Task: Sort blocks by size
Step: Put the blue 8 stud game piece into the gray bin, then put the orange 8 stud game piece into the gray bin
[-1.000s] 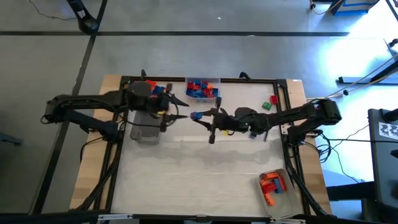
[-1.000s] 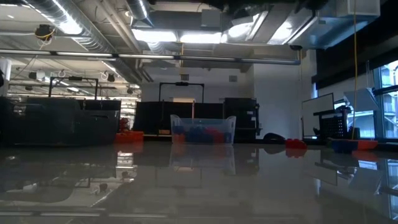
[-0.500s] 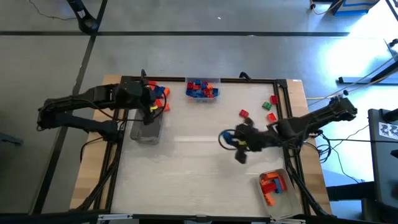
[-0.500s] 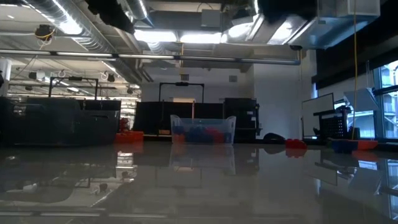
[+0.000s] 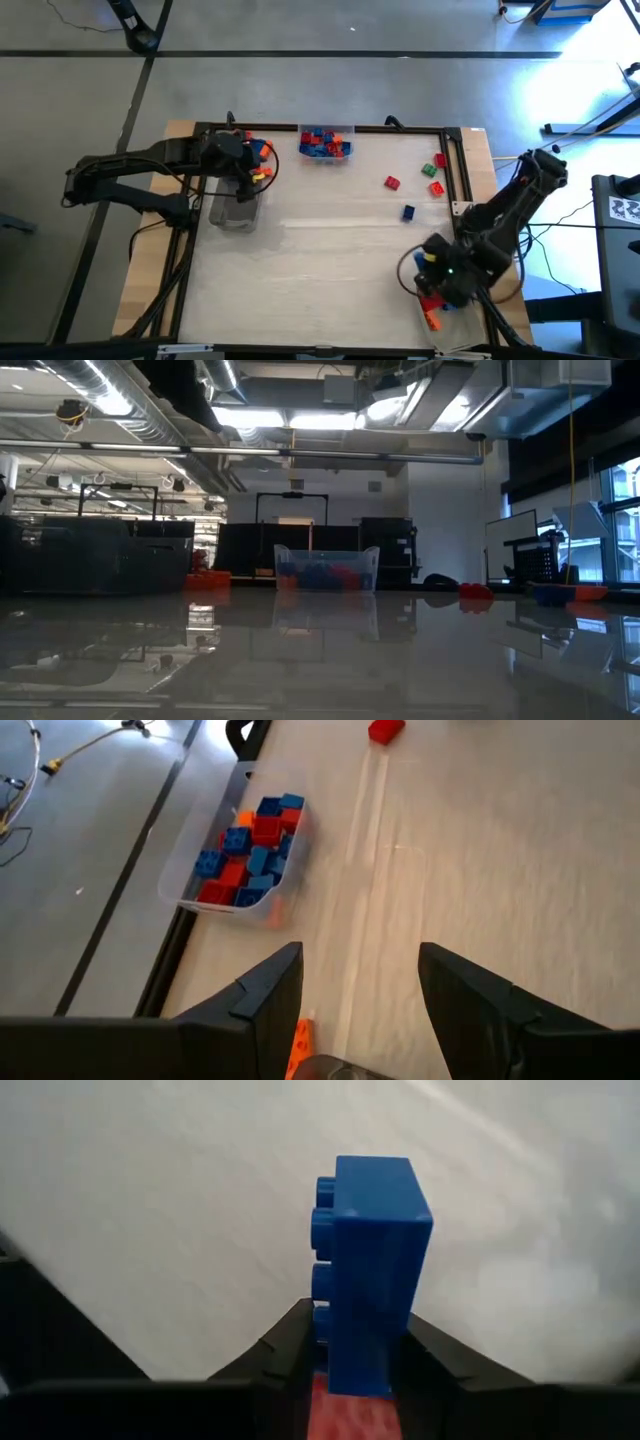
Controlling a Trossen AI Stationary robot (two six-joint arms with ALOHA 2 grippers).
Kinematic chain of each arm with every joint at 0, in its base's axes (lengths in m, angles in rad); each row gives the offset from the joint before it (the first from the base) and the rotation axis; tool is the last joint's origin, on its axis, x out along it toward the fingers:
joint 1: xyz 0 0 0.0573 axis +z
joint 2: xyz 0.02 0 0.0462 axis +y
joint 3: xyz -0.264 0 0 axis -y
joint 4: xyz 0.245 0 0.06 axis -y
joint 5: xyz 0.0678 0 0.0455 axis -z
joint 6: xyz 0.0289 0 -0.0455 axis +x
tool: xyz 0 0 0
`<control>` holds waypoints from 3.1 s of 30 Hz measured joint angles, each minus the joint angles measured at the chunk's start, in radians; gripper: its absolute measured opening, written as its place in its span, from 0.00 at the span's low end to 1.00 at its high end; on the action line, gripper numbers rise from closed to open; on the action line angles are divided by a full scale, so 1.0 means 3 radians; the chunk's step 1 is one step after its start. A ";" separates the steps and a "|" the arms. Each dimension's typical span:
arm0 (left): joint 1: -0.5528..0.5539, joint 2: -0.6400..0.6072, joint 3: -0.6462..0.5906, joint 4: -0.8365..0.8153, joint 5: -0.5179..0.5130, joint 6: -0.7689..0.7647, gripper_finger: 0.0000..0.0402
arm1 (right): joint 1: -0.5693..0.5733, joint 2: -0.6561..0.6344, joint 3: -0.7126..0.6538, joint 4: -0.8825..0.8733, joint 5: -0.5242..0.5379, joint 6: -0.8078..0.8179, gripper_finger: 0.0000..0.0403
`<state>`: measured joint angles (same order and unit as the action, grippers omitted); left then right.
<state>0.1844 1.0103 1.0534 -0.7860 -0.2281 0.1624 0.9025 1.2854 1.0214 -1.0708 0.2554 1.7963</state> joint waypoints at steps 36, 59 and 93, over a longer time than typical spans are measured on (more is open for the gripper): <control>0.1261 0.0572 -0.0637 0.1050 -0.0015 -0.0186 0.46 | 0.0808 0.0271 -0.0581 0.1060 -0.0444 0.1491 0.26; 0.2018 0.2095 -0.0523 0.1399 0.0240 -0.0457 0.46 | 0.0802 0.0006 -0.0352 0.1038 -0.0917 0.1766 0.57; 0.1786 0.1769 -0.0495 0.1134 0.0415 0.0201 0.19 | 0.0802 -0.0088 0.0027 0.0601 -0.0775 0.1664 0.56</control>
<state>0.7202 1.5411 0.9049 -0.4458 -0.1037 0.2226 1.1431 1.2591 1.0294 -0.8906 0.0227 2.2954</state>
